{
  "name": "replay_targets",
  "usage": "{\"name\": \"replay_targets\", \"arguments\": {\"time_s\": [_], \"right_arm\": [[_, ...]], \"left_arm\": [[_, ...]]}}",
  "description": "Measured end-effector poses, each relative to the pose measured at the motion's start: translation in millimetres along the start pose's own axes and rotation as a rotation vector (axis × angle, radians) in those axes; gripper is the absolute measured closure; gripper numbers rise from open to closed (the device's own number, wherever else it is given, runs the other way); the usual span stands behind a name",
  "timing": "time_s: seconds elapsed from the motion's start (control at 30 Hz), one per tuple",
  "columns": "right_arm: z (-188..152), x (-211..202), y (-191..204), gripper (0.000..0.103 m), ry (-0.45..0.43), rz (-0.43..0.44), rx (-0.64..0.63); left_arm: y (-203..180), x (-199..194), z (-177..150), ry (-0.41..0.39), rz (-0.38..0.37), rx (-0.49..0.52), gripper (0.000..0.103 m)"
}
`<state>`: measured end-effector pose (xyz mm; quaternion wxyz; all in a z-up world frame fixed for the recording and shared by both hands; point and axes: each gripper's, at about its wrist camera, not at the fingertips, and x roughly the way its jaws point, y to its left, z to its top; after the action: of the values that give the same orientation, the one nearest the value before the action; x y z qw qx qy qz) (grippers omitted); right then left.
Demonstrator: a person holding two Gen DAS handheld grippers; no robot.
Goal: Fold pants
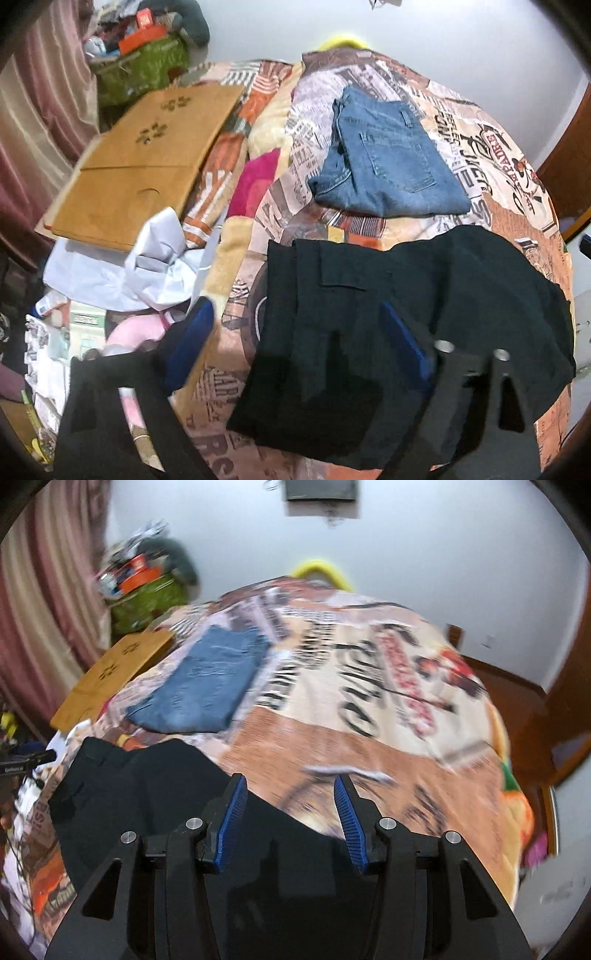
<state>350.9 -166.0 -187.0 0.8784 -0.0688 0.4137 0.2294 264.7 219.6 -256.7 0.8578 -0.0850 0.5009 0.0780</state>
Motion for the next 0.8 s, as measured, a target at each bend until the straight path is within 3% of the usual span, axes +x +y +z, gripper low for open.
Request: {"name": "replay_targets", "arguments": {"time_s": [0.2, 0.4, 0.47, 0.53, 0.7, 0.8], "right_arm": [[23, 56, 45, 0.058, 0.076, 0.085, -0.101], [36, 103, 71, 0.058, 0.151, 0.167, -0.137], [39, 118, 78, 0.058, 0.192, 0.198, -0.132], [40, 133, 85, 0.058, 0.234, 0.227, -0.13], [33, 158, 100, 0.058, 0.31, 0.264, -0.164], [27, 159, 109, 0.081, 0.31, 0.25, -0.207]], "left_arm": [[-1, 38, 8, 0.06, -0.015, 0.047, 0.037], [-5, 66, 4, 0.1, -0.054, 0.072, 0.041], [-12, 69, 0, 0.101, -0.056, 0.099, 0.046], [-18, 73, -3, 0.113, -0.05, 0.121, 0.061], [-29, 72, -14, 0.073, 0.043, 0.194, 0.076], [-32, 71, -19, 0.056, 0.091, 0.229, 0.079]]}}
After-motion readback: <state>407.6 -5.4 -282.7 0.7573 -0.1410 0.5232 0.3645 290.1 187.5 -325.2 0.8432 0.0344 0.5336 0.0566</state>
